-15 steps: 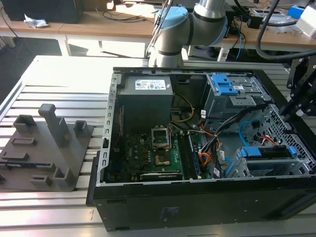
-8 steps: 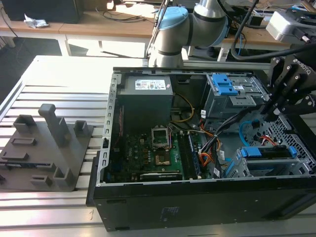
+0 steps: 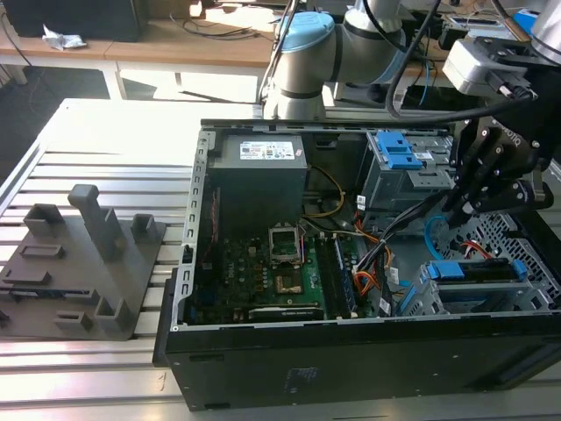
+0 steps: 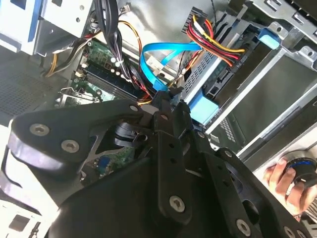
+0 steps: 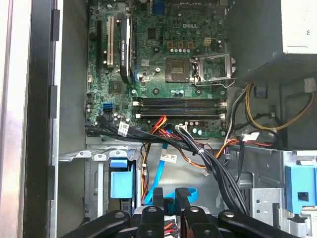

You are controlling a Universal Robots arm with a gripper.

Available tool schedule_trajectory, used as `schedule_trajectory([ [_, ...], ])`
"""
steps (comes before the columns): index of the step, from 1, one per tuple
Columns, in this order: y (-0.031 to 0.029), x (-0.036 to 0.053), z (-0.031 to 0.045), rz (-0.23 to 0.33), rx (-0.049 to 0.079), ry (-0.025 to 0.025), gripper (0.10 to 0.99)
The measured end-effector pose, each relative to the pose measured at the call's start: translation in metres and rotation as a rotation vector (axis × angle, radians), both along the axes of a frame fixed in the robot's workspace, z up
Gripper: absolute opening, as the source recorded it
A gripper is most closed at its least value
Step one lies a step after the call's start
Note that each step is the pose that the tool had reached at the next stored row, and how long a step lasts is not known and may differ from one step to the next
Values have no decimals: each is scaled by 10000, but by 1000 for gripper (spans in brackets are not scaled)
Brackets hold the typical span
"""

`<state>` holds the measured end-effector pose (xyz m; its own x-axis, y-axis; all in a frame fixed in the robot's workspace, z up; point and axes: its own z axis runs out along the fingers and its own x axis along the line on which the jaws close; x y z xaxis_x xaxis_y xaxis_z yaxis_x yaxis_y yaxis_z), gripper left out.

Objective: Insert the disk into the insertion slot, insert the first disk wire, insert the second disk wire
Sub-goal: 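Insert the second disk wire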

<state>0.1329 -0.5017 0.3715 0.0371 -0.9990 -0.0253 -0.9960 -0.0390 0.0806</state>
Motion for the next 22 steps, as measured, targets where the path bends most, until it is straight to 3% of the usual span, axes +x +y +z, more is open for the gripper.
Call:
schedule_trajectory([
  [3,0,-6,-38,658,-96,2,243],
  [7,1,-6,-71,765,-242,6,243],
  [12,1,-5,-71,766,-245,6,227],
  [13,1,-6,-71,765,-247,7,165],
  [18,-3,-5,-72,766,-251,7,161],
  [21,-173,-5,-90,766,-234,6,161],
  [22,-249,-5,-103,766,-175,4,161],
])
